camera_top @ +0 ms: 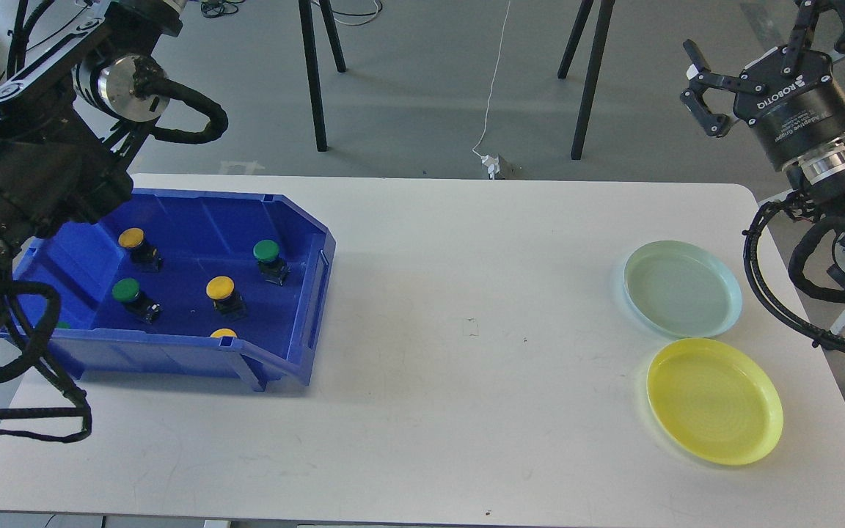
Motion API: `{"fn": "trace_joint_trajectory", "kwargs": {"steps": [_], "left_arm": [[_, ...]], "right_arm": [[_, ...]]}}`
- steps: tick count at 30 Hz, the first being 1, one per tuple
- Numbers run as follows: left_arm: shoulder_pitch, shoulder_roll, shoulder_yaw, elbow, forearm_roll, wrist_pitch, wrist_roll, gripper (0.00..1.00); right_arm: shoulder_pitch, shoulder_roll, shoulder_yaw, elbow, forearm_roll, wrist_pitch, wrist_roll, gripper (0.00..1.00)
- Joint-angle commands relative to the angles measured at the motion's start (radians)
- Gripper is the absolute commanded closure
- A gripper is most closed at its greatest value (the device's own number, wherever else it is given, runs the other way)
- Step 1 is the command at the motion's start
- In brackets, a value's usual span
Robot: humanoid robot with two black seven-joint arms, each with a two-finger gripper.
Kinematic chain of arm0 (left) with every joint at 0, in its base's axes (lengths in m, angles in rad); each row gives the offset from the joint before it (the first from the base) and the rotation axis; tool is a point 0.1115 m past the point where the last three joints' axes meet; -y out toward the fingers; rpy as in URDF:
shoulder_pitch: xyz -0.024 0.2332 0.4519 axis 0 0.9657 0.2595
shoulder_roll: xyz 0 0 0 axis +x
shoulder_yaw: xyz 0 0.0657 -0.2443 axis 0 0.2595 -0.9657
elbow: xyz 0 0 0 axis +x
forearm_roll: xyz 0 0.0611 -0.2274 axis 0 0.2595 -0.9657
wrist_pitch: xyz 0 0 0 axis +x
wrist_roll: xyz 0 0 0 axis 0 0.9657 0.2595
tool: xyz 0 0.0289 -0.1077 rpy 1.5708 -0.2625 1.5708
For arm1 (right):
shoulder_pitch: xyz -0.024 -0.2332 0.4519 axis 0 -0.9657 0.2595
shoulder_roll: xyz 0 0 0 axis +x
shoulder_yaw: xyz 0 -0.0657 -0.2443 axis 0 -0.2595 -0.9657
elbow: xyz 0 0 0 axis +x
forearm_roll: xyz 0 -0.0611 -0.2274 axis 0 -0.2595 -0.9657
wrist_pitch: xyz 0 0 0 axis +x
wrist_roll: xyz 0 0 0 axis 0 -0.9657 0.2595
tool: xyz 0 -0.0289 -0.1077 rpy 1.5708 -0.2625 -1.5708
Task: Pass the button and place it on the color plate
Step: 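Swing the left gripper up and over the blue bin, then lower the left gripper into the bin onto a yellow-capped button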
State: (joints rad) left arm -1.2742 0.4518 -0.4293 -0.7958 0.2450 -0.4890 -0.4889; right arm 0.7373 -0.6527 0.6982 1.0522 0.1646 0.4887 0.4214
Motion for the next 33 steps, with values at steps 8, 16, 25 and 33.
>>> {"fn": "trace_joint_trajectory", "kwargs": {"steps": [8,16,25,33], "left_arm": [[-0.250,0.326,0.627,-0.351,0.575,0.000,0.000,0.00],[-0.271,0.456,0.800,-0.381,1.069,0.000,0.000,0.01],[-0.057,0.369,0.831,-0.284,1.151,0.000,0.000,0.01],[0.015,0.289,0.831,-0.145,1.149,0.000,0.000,0.01]], "right_arm": [[-0.036,-0.019,0.027,0.000,-0.002,0.000,0.000,0.01],[-0.055,-0.042,0.026,-0.003,-0.003,0.000,0.000,0.01],[-0.065,-0.050,0.026,-0.006,-0.003,0.000,0.000,0.01],[-0.067,-0.062,0.026,-0.009,-0.005,0.000,-0.001,0.01]]}}
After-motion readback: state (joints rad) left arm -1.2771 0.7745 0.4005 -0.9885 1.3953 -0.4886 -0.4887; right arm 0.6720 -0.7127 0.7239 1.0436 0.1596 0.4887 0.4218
